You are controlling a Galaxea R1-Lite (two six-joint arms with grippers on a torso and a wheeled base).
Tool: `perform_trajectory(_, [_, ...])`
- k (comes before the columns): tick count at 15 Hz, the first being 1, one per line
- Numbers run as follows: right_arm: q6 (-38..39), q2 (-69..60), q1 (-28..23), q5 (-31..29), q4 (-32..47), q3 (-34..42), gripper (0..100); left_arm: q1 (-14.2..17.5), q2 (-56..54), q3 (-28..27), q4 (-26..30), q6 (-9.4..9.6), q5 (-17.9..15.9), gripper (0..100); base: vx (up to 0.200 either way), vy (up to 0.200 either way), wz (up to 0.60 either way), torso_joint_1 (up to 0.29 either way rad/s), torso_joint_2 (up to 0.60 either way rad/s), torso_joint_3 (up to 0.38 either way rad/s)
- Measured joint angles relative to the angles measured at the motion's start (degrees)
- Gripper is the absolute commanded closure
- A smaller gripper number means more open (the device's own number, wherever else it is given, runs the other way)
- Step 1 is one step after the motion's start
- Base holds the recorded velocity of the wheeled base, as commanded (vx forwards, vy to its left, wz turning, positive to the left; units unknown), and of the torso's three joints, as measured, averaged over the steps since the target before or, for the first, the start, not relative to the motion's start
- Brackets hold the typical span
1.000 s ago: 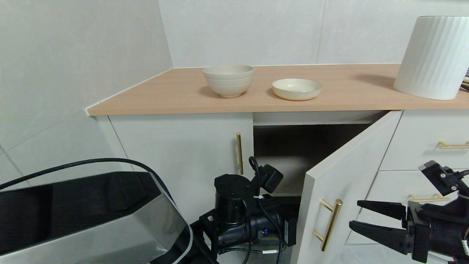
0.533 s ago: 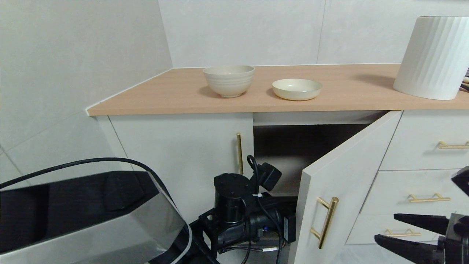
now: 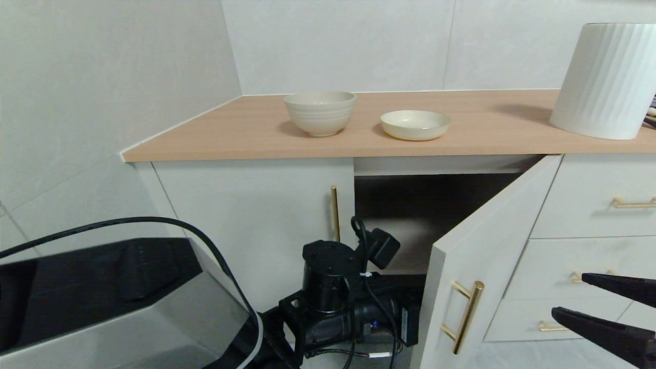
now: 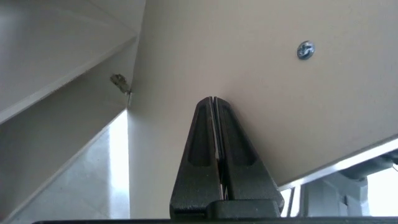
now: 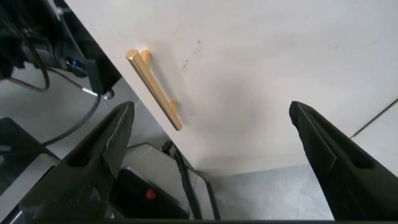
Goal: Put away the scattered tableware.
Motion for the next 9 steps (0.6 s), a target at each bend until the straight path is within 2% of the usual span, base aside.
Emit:
perform_trajectory(5, [0.0, 0.55, 0.0, 0.04, -0.21, 0.88, 0, -0.17, -0.16, -1.68, 2.41, -0.11, -0.35, 100, -0.2, 0.0, 0.0, 0.004, 0.0, 0.002])
perform_trajectory(8, [-0.02, 0.66, -0.02, 0.09, -0.18, 1.54, 0, 0.17, 0.34, -4.58, 6.14, -0.37, -0.37, 100, 0.0, 0.0, 0.0, 0.0, 0.0, 0.0])
perform_trajectory(9, [-0.02, 0.66, 0.0, 0.09, -0.29, 1.71, 0, 0.44, 0.63, -6.34, 8.33, -1.51, -0.69, 100, 0.0, 0.0, 0.0, 0.0, 0.0, 0.0])
